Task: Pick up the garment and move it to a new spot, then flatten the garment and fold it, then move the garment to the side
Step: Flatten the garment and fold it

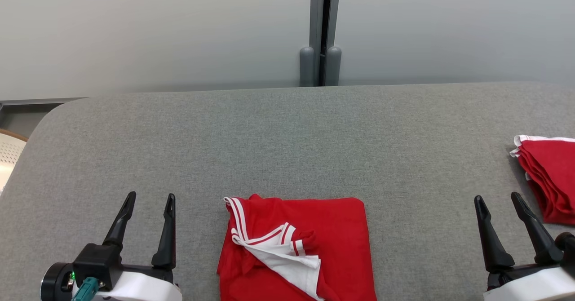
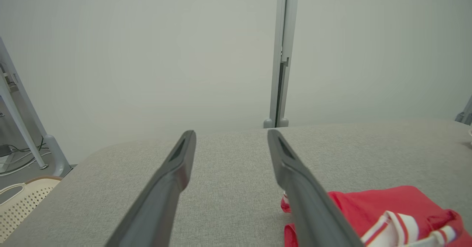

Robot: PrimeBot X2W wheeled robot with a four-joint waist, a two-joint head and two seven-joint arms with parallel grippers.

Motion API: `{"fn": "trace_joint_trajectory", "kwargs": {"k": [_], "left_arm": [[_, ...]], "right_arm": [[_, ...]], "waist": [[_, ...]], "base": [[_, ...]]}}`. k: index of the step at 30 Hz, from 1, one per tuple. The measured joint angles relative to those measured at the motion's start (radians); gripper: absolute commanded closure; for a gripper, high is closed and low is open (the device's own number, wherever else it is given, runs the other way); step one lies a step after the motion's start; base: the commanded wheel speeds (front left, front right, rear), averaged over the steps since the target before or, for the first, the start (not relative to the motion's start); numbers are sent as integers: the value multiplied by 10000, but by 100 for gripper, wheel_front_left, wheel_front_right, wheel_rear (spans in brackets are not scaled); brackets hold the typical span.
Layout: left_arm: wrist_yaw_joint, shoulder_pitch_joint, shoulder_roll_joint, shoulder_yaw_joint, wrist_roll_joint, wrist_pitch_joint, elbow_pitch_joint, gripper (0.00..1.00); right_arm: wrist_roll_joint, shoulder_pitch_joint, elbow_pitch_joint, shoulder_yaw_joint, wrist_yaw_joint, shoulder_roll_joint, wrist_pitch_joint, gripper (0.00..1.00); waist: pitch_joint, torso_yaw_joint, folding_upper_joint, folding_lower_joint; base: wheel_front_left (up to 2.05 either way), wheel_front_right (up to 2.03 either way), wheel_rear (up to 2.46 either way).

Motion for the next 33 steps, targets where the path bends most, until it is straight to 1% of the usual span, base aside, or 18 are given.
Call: {"fn": "trace_joint_trajectory", "kwargs": {"k": [11, 12, 13, 14, 15, 16, 19, 22, 26, 29, 33], "left_arm": [[128, 15, 73, -17, -4, 113, -81, 0], [128, 14, 73, -27, -8, 119, -104, 0], [128, 10, 71, -38, -8, 121, -121, 0], [130, 2, 73, -44, -8, 127, -140, 0], [130, -52, 65, -58, -8, 132, -184, 0], [130, -52, 65, -58, -8, 132, -184, 0], [127, -227, 6, -94, -6, 117, -217, 0], [79, -419, -88, -127, 4, 75, -209, 0], [-8, -688, -219, -167, 10, -10, -119, 0], [-50, -823, -328, -199, 17, -36, 8, 0], [-148, -961, -466, -267, 33, -104, 180, 0]], "right_arm": [[-33, 128, -357, -121, 0, 75, 230, 0], [-33, 127, -370, -121, 0, 81, 234, 57], [-33, 121, -355, -113, 2, 86, 309, 93], [-17, 101, -307, -128, 0, 130, 332, 100], [-8, -59, -54, 13, 0, 188, 439, 100], [-8, -59, -54, 13, 0, 188, 439, 100], [58, -446, 583, 725, 2, 259, 453, 100], [194, -999, 1534, 1682, 0, 384, 343, 100], [464, -1940, 2987, 2957, 0, 688, -71, 100], [794, -2648, 4048, 3921, 0, 901, -364, 100], [1340, -3282, 5129, 5396, 0, 1078, -522, 100]], "waist": [[-1, 58, 0, 0], [20, 76, 0, 0], [50, 98, 0, 0], [88, 124, 0, 0], [194, 186, 1, 0], [194, 186, 1, 0], [359, 334, 0, 0], [598, 509, 0, 0], [871, 825, 0, 0], [1031, 1054, 0, 0], [1148, 1297, 0, 0]], "base": [[0, 0, 0], [0, 0, 0], [0, 0, 0], [0, 0, 0], [0, 0, 0], [0, 0, 0], [0, 0, 0], [0, 0, 0], [0, 0, 0], [0, 0, 0], [0, 0, 0]]}}
